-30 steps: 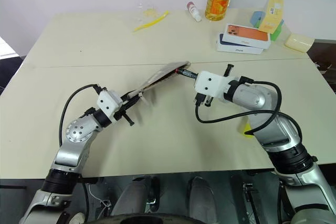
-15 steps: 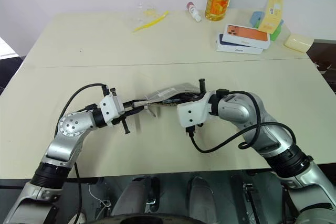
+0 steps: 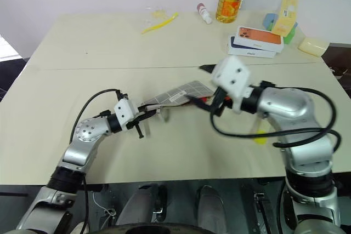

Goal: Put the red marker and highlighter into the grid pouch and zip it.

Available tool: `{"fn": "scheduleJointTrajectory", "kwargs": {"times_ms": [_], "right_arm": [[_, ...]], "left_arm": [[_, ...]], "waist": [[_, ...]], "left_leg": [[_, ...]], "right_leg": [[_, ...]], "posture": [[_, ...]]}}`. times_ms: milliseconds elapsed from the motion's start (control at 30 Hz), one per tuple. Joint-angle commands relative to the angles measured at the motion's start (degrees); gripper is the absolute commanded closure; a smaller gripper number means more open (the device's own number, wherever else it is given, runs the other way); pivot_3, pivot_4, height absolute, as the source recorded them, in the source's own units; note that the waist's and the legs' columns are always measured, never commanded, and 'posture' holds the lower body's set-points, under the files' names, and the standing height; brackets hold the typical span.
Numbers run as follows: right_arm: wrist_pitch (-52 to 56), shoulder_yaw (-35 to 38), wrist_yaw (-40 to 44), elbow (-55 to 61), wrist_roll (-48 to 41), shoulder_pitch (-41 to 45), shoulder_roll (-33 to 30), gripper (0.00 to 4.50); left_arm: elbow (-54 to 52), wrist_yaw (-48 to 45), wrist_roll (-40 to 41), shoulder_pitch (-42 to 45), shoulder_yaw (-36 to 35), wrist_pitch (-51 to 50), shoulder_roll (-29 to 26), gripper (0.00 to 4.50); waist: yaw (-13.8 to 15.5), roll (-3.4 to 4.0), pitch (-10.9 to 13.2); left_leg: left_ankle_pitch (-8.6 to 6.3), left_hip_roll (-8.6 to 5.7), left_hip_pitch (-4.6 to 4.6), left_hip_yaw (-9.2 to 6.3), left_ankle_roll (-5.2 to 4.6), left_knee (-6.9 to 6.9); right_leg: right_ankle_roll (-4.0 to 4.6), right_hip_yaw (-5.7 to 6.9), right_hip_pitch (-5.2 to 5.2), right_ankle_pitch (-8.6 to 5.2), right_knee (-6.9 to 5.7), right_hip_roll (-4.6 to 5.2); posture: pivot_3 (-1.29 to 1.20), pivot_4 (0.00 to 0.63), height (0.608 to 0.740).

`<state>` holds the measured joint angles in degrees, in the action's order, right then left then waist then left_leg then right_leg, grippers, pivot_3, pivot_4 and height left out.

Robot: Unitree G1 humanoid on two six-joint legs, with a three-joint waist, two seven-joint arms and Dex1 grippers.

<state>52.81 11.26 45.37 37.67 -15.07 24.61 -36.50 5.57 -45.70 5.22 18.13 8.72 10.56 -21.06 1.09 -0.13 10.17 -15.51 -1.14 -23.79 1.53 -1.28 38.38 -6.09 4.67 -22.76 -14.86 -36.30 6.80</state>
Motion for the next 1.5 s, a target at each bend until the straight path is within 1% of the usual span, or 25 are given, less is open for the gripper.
{"fn": "scheduleJointTrajectory", "kwargs": {"times_ms": [33,100,167,267,300,367,400,533,667,700,733,767,800,833,867,933,967,1000,1067,1100,1133,1200,1300,1367,1500], "right_arm": [[17.36,9.18,-10.73,-1.8,2.31,-1.04,1.7,0.16],[28.08,14.2,-21.78,-3.54,9.1,0.47,6.49,0.16],[32.86,16.34,-26.85,-3.3,11.78,1.8,9.08,0.16],[38.34,20.44,-30.42,-1.34,13.75,2.13,12.76,0.16],[39.27,21.01,-31.04,1.12,13.88,-1.16,14.53,0.16],[39.69,20.11,-31.75,5.41,13.44,-7.78,16.63,0.16],[39.69,20.09,-32.29,6.84,13.17,-9.48,18.89,0.16],[39.69,21.3,-34.65,9.25,12.26,-10.45,28.28,0.16],[39.69,19.26,-38.06,9.2,12.92,-14.45,32.08,0.16],[39.69,20.23,-38.23,8.94,12.34,-14.11,33.63,0.52],[39.69,20.43,-38.44,8.35,11.96,-13.72,33.99,0.72],[39.69,20.56,-38.65,7.97,11.68,-13.37,34.1,1.04],[39.69,20.22,-39.1,7.29,11.75,-12.99,33.47,1.6],[39.69,19.96,-39.36,6.47,11.72,-12.5,32.53,1.99],[39.69,19.63,-39.72,5.64,11.89,-11.85,31.37,2.6],[39.69,18.48,-39.6,4.12,11.54,-10.23,28.14,3.49],[39.69,16.9,-38.94,4.07,11.2,-9.0,25.13,3.62],[39.69,14.81,-38.05,4.32,10.78,-8.21,21.61,3.61],[35.31,8.63,-35.74,4.63,10.31,-8.85,13.05,3.61],[27.22,2.04,-33.23,4.77,12.26,-11.02,4.78,3.61],[20.18,-2.91,-30.98,4.77,13.87,-12.82,-1.6,3.61],[9.32,-8.49,-27.94,4.01,16.07,-14.89,-9.74,3.61],[-2.93,-10.95,-24.56,1.81,17.34,-15.6,-14.77,3.61],[-9.46,-11.78,-22.62,0.43,17.94,-15.37,-16.02,3.61],[-17.05,-13.97,-19.43,-1.39,19.27,-15.12,-16.99,3.61]], "left_arm": [[-0.06,0.99,-0.5,1.65,1.59,0.47,1.97,4.5],[0.43,0.34,-0.24,2.34,2.52,0.43,2.94,4.5],[0.77,0.05,-0.24,2.58,2.85,0.56,3.23,4.5],[1.51,0.12,-0.61,3.23,3.34,0.79,3.75,4.5],[2.32,-0.16,-0.44,4.0,3.67,0.97,4.32,4.5],[3.52,-0.74,-0.06,5.03,4.23,1.26,5.36,4.5],[3.97,-1.02,0.0,5.27,4.4,1.48,5.65,4.5],[4.37,-1.25,-0.18,5.13,4.51,1.91,6.11,4.5],[4.48,-1.07,-0.39,4.89,4.31,2.19,6.49,4.5],[4.42,-1.0,-0.41,4.81,4.25,2.2,6.54,4.5],[4.25,-0.9,-0.42,4.66,4.17,2.18,6.53,4.5],[4.14,-0.85,-0.42,4.56,4.11,2.16,6.51,4.5],[3.96,-0.8,-0.43,4.38,4.04,2.15,6.43,4.5],[3.68,-0.6,-0.5,4.11,3.92,2.09,6.3,4.5],[3.48,-0.37,-0.53,3.87,3.73,2.02,6.16,4.5],[3.19,0.21,-0.69,3.46,3.34,1.94,5.81,4.5],[3.26,0.65,-0.77,3.41,3.09,1.9,5.68,4.5],[3.39,0.99,-0.69,3.41,2.83,1.8,5.62,4.5],[3.67,1.64,-0.21,3.55,2.1,1.42,5.54,4.5],[3.79,2.02,0.14,3.76,1.47,1.13,5.33,4.5],[3.88,2.32,0.43,3.95,0.93,0.93,5.13,4.5],[3.99,2.8,0.83,4.32,-0.02,0.63,4.64,4.5],[4.2,3.07,1.11,4.74,-1.1,0.64,3.78,4.5],[4.31,3.33,1.16,4.92,-1.62,0.68,3.18,4.5],[4.07,3.43,1.3,4.92,-1.89,0.67,2.84,4.5]], "waist": [[-0.03,0.0,-0.01],[-0.17,0.0,-0.03],[-0.27,0.05,-0.05],[-0.43,0.15,-0.1],[-0.37,0.17,-0.12],[0.04,0.18,-0.15],[0.14,0.18,-0.15],[-0.81,0.26,-0.17],[-0.42,0.27,-0.18],[-0.42,0.26,-0.18],[-0.43,0.23,-0.2],[-0.43,0.23,-0.21],[-0.46,0.23,-0.21],[-0.48,0.23,-0.21],[-0.52,0.23,-0.21],[-0.7,0.23,-0.2],[-0.76,0.26,-0.19],[-0.77,0.29,-0.18],[-0.77,0.32,-0.17],[-0.65,0.33,-0.17],[-0.59,0.36,-0.14],[-0.57,0.32,-0.14],[-0.8,0.26,-0.13],[-0.7,0.25,-0.12],[-0.25,0.22,-0.1]], "left_leg": [[0.0,-0.01,0.02,0.0,0.0,0.0],[0.0,0.0,0.03,0.01,0.0,-0.01],[0.1,0.0,0.0,0.03,0.18,-0.06],[0.18,0.0,-0.04,0.09,0.31,-0.14],[0.15,0.01,-0.04,0.09,0.26,-0.15],[0.06,0.02,-0.04,0.04,0.09,-0.17],[0.05,0.01,-0.04,-0.02,0.07,-0.17],[0.0,-0.06,0.0,0.18,-0.03,-0.13],[0.01,-0.02,0.23,0.12,-0.04,-0.16],[0.01,-0.02,0.23,0.11,-0.04,-0.16],[0.01,-0.02,0.23,0.11,-0.04,-0.16],[0.01,-0.02,0.23,0.11,-0.04,-0.16],[0.01,-0.02,0.23,0.11,-0.04,-0.16],[0.01,-0.02,0.23,0.11,-0.04,-0.16],[0.01,-0.02,0.24,0.11,-0.04,-0.16],[0.01,-0.02,0.26,0.11,-0.04,-0.16],[0.01,-0.02,0.26,0.11,-0.04,-0.16],[0.01,-0.02,0.26,0.12,-0.04,-0.16],[0.01,-0.02,0.26,0.13,-0.05,-0.16],[0.01,-0.02,0.26,0.12,-0.05,-0.19],[0.0,-0.03,0.24,0.11,-0.06,-0.19],[-0.02,-0.05,0.24,0.12,-0.09,-0.24],[-0.02,-0.01,0.24,0.12,-0.09,-0.24],[-0.02,0.0,0.25,0.12,-0.08,-0.23],[-0.02,-0.01,0.25,0.13,-0.08,-0.19]], "right_leg": [[0.0,-0.01,0.01,0.0,0.0,0.02],[0.0,-0.01,0.0,0.0,-0.01,0.02],[0.0,-0.03,-0.08,0.0,-0.03,0.03],[0.0,-0.09,-0.21,0.0,-0.04,0.01],[0.0,-0.09,-0.22,0.0,-0.05,-0.01],[0.0,-0.05,-0.19,0.0,-0.05,-0.06],[0.0,-0.02,-0.15,-0.01,-0.04,-0.07],[-0.05,-0.23,-0.19,0.02,-0.04,-0.04],[-0.08,-0.25,-0.01,0.03,-0.07,-0.12],[-0.08,-0.25,-0.01,0.03,-0.07,-0.12],[-0.08,-0.25,0.0,0.03,-0.07,-0.12],[-0.08,-0.25,0.01,0.03,-0.06,-0.12],[-0.08,-0.25,0.01,0.03,-0.06,-0.12],[-0.08,-0.25,0.01,0.03,-0.05,-0.12],[-0.08,-0.25,0.01,0.03,-0.06,-0.13],[-0.08,-0.25,0.02,0.03,-0.06,-0.13],[-0.08,-0.25,0.02,0.03,-0.06,-0.13],[-0.08,-0.26,0.01,0.03,-0.06,-0.13],[-0.08,-0.28,-0.02,0.03,-0.07,-0.12],[-0.07,-0.28,-0.02,0.03,-0.06,-0.12],[-0.08,-0.27,-0.01,0.02,-0.03,-0.12],[-0.13,-0.28,0.0,-0.02,0.04,-0.11],[-0.18,-0.27,0.02,-0.04,0.06,-0.17],[-0.18,-0.27,0.03,-0.04,0.06,-0.16],[-0.18,-0.26,0.06,-0.04,0.07,-0.12]], "posture": [[0.0,0.15,0.74],[0.0,0.15,0.74],[0.0,0.15,0.74],[0.0,0.15,0.74],[0.0,0.15,0.74],[0.0,0.15,0.74],[0.0,0.15,0.74],[0.0,0.15,0.74],[0.0,0.15,0.74],[0.0,0.15,0.74],[0.0,0.15,0.74],[0.0,0.15,0.74],[0.0,0.15,0.74],[0.0,0.15,0.74],[0.0,0.15,0.74],[0.0,0.15,0.74],[0.0,0.15,0.74],[0.0,0.15,0.74],[0.0,0.15,0.74],[0.0,0.15,0.74],[0.0,0.15,0.74],[0.0,0.15,0.74],[0.0,0.15,0.74],[0.0,0.15,0.74],[0.0,0.15,0.74]]}}
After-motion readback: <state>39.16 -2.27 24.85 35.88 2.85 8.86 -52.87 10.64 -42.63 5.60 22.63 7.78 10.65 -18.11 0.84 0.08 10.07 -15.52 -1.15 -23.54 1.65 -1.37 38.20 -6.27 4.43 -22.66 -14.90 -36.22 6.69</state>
